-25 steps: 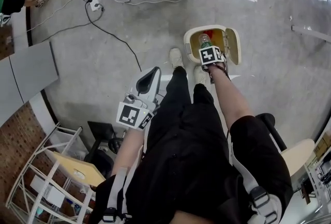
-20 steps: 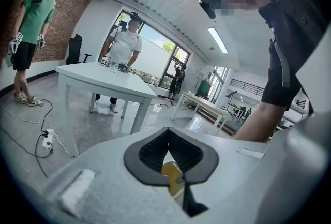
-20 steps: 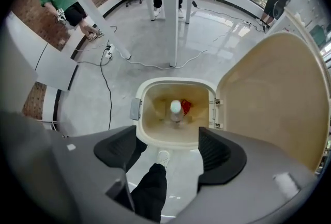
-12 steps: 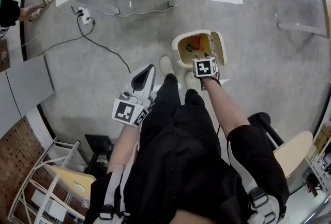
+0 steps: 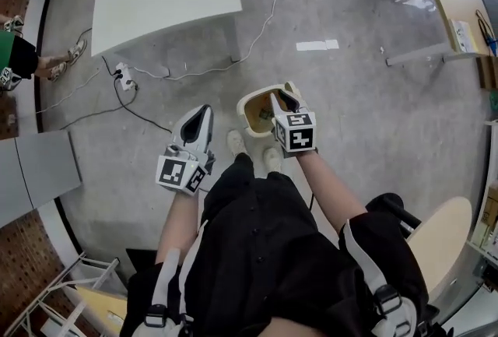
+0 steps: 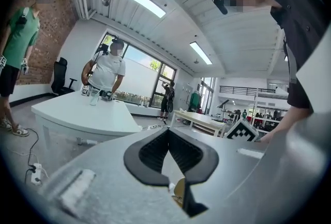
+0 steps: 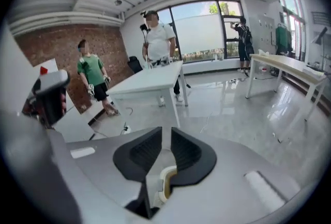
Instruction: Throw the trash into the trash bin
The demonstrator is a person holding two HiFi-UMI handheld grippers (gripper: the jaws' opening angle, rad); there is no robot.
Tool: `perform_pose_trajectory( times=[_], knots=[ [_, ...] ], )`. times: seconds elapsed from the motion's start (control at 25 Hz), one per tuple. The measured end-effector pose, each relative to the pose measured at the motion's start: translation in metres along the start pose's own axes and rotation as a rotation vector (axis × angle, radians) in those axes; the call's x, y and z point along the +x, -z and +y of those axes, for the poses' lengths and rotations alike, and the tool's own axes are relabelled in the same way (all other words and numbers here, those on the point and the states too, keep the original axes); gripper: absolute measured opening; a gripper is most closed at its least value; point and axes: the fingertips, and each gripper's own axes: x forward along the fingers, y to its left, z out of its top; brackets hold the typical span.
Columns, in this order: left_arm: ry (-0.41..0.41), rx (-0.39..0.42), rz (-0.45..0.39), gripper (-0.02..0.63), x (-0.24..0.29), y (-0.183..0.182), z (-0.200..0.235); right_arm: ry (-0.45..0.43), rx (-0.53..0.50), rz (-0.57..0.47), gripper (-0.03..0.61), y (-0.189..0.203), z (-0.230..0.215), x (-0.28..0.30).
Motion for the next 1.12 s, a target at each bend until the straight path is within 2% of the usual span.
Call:
perform_pose_trajectory(
  times=[0.04, 0.12, 0.24, 0.4, 0.52, 0.6, 0.72, 0.88, 0.96, 1.12],
  knots=[
    [-0.008, 0.004, -0.021, 0.0, 0.0, -0.009, -0.004, -0.009, 0.028, -0.045, 0.042, -0.016, -0.005, -0.014],
    [-0.024, 0.009, -0.069, 0.002, -0.005, -0.029, -0.013, -0.035, 0.102, -0.129, 0.011, -0.044, -0.013, -0.048],
    [-0.043, 0.042, -0.128, 0.002, -0.008, -0.057, -0.029, -0.089, 0.136, -0.245, 0.006, -0.08, -0.017, -0.092],
    [-0.066, 0.1, -0.202, 0.002, -0.007, -0.083, -0.052, -0.153, 0.013, -0.383, 0.006, -0.124, -0.016, -0.139],
    [-0.066, 0.122, -0.249, 0.001, -0.013, -0.096, -0.073, -0.164, -0.117, -0.479, 0.006, -0.143, -0.01, -0.169],
    [-0.069, 0.136, -0.279, 0.001, -0.021, -0.101, -0.091, -0.185, -0.194, -0.526, 0.006, -0.146, -0.002, -0.185],
    [-0.093, 0.121, -0.302, 0.0, -0.041, -0.094, -0.111, -0.233, -0.239, -0.552, 0.006, -0.13, 0.009, -0.203],
    [-0.127, 0.103, -0.297, 0.0, -0.057, -0.09, -0.118, -0.197, -0.362, -0.567, 0.006, -0.12, 0.014, -0.219],
    [-0.147, 0.116, -0.312, 0.002, -0.064, -0.097, -0.116, -0.2, -0.362, -0.592, 0.006, -0.124, 0.015, -0.227],
    [-0.168, 0.136, -0.325, 0.0, -0.077, -0.109, -0.108, -0.226, -0.264, -0.651, 0.006, -0.132, 0.018, -0.239]
  ],
)
